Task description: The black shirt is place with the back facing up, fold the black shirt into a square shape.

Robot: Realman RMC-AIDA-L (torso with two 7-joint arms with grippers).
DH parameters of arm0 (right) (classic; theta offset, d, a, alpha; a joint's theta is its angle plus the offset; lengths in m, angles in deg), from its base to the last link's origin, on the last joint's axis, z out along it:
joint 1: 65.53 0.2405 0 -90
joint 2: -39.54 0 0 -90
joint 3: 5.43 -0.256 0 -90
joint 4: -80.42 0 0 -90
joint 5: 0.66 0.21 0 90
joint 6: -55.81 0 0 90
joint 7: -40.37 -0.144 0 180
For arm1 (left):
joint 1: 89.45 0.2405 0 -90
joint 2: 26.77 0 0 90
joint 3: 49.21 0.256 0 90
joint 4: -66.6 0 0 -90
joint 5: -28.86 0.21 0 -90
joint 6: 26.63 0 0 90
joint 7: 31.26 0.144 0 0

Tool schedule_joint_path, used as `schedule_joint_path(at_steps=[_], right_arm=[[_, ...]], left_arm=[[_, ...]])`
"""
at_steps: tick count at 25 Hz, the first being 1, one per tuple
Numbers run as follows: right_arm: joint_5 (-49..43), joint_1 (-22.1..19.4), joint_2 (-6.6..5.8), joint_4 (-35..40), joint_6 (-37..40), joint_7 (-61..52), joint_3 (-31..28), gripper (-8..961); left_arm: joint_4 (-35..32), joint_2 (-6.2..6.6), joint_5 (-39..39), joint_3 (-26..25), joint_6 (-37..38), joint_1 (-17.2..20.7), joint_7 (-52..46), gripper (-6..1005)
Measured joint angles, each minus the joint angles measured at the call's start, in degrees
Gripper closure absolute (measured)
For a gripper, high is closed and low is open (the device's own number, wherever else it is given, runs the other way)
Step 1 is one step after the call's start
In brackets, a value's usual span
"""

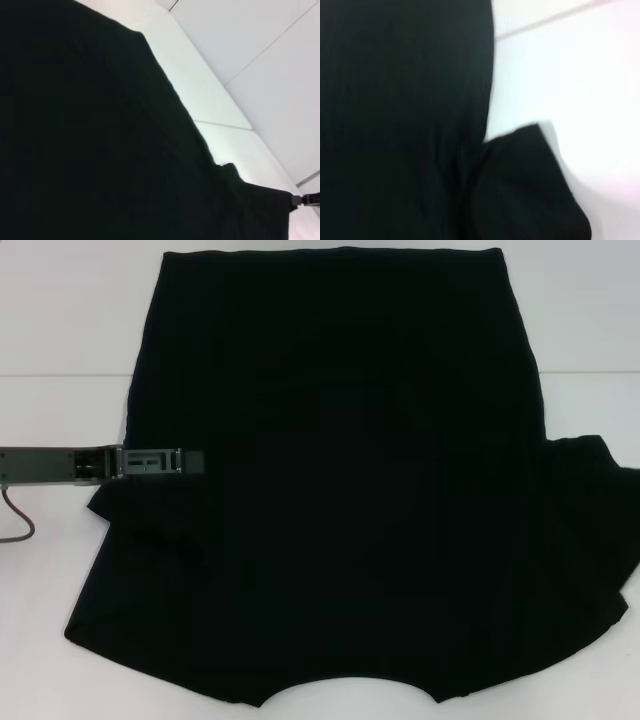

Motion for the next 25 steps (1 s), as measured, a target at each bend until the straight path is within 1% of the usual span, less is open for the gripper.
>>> schedule_joint_path(at_steps=[4, 9, 11, 14, 17, 19, 21, 25], right_arm=[[0.1, 0.4, 0.8, 0.8, -1.8, -0.1, 0.0, 923], [0.1, 1.2, 1.51, 1.8, -2.2, 0.5, 0.0, 915], [0.3, 1.3, 2.26, 3.7, -1.6, 1.3, 0.1, 912], [0.2, 1.3, 3.77, 7.6, -0.5, 3.3, 0.8, 907], [0.2, 2.0, 4.77, 9.6, -0.6, 4.5, 4.9, 903], [0.2, 2.9, 5.16, 9.7, -1.2, 5.6, 8.2, 900], [-0.3, 4.1, 5.84, 9.4, -2.0, 8.2, 11.9, 897], [-2.2, 6.0, 8.1, 9.8, -4.2, 14.2, 20.1, 890]], left_arm=[[0.0, 0.0, -0.9, 0.0, 0.4, 0.2, 0.0, 55], [0.0, 0.0, -2.0, 0.0, 0.6, 0.3, -0.1, 56], [0.0, 0.02, -2.4, 0.0, 0.6, 0.3, -0.1, 57], [0.0, 0.07, -2.4, 0.0, 0.7, 0.4, -0.2, 57], [0.0, 0.09, -2.5, 0.0, 0.7, 0.4, -0.2, 58], [0.0, 0.09, -2.6, 0.0, 0.6, 0.4, -0.3, 59], [0.0, 0.09, -2.6, -0.1, 0.5, 0.4, -0.3, 59], [0.0, 0.09, -2.7, -0.9, 0.3, 0.5, -0.3, 60]])
